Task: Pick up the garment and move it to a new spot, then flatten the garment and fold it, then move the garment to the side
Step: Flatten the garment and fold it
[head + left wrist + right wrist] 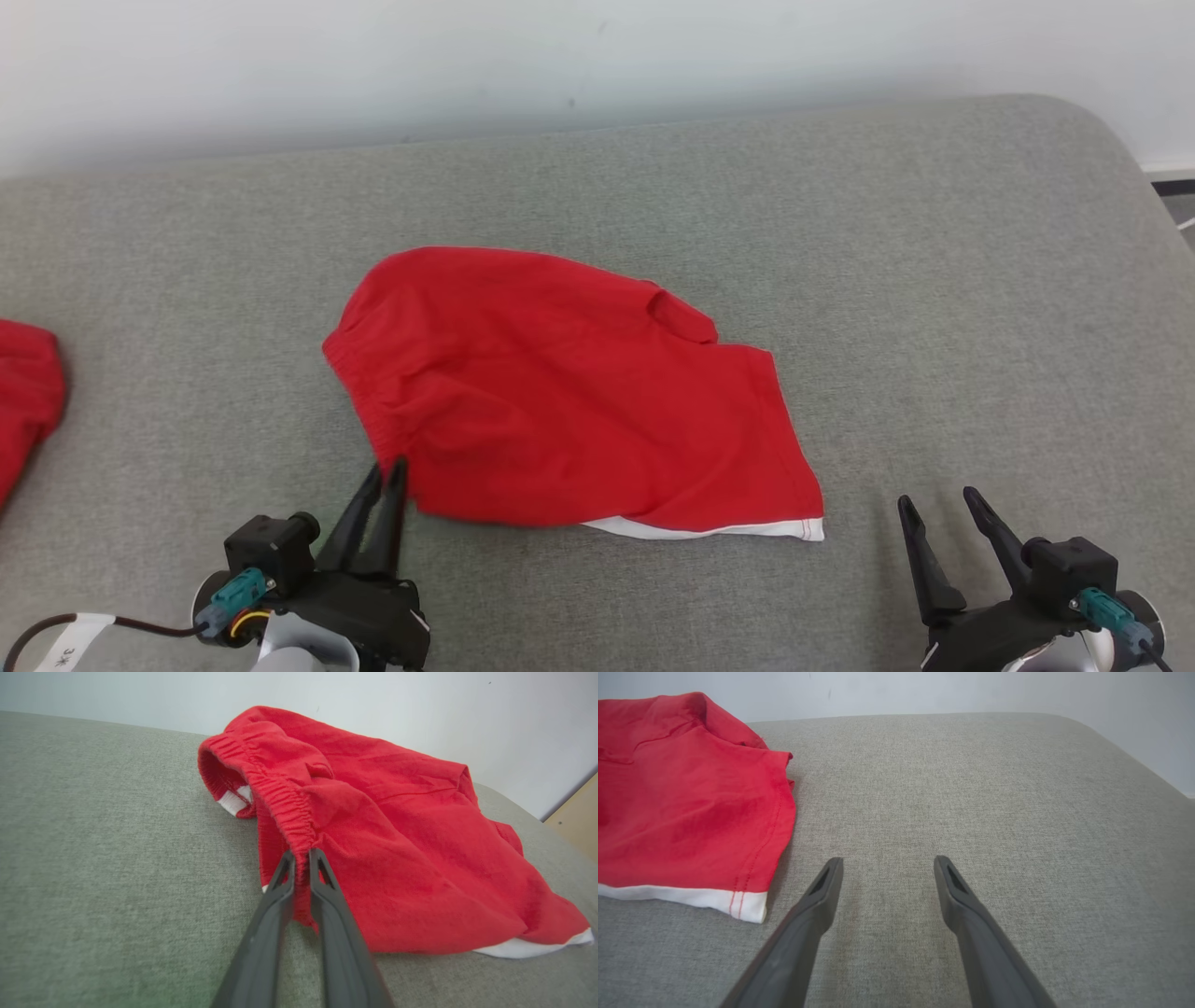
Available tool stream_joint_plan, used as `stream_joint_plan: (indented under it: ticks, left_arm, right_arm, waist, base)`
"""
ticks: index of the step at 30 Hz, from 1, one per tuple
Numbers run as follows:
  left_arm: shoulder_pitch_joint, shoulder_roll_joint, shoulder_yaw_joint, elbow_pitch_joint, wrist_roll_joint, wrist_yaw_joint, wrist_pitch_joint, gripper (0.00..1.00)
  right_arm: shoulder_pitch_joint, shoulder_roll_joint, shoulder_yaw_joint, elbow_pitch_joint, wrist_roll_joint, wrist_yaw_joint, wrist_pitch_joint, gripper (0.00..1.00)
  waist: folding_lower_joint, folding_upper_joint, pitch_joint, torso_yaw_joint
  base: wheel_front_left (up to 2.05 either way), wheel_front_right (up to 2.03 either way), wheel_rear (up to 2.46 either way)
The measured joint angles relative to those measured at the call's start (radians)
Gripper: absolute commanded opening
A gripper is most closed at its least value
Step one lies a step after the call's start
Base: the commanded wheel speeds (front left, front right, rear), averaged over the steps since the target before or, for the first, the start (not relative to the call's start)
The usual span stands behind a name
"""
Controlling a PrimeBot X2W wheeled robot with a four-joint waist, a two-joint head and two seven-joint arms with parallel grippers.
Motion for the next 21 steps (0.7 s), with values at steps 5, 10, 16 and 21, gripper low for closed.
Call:
stream_joint_plan:
  ticks: [5,10,16,21]
  left_arm:
    - [0.005,0.001,-0.006,-0.02,-0.009,-0.006,0.0,0.0]
    - [0.016,0.0,-0.039,-0.118,0.006,-0.015,0.0,0.0]
    - [0.038,0.0,-0.084,-0.217,0.03,-0.02,0.0,0.0]
    - [0.044,0.0,-0.105,-0.248,0.031,-0.021,0.0,0.0]
  right_arm:
    - [0.0,0.006,0.001,-0.001,-0.001,0.0,0.0,1.0]
    - [0.006,0.013,-0.006,-0.002,-0.001,0.0,0.0,1.0]
    - [0.022,0.026,-0.014,0.0,0.0,0.0,0.0,1.0]
    - [0.021,0.04,-0.018,-0.002,0.0,0.0,0.0,1.0]
  waist:
    - [0.0001,0.0001,-0.006,0.018]
    - [0.0,0.0,-0.014,0.042]
    - [0.0,0.0,-0.018,0.085]
    - [0.0,0.0,-0.009,0.114]
  base:
    - [0.0,0.0,0.0]
    - [0.0,0.0,0.0]
    - [0.0,0.0,0.0]
    - [0.0,0.0,0.0]
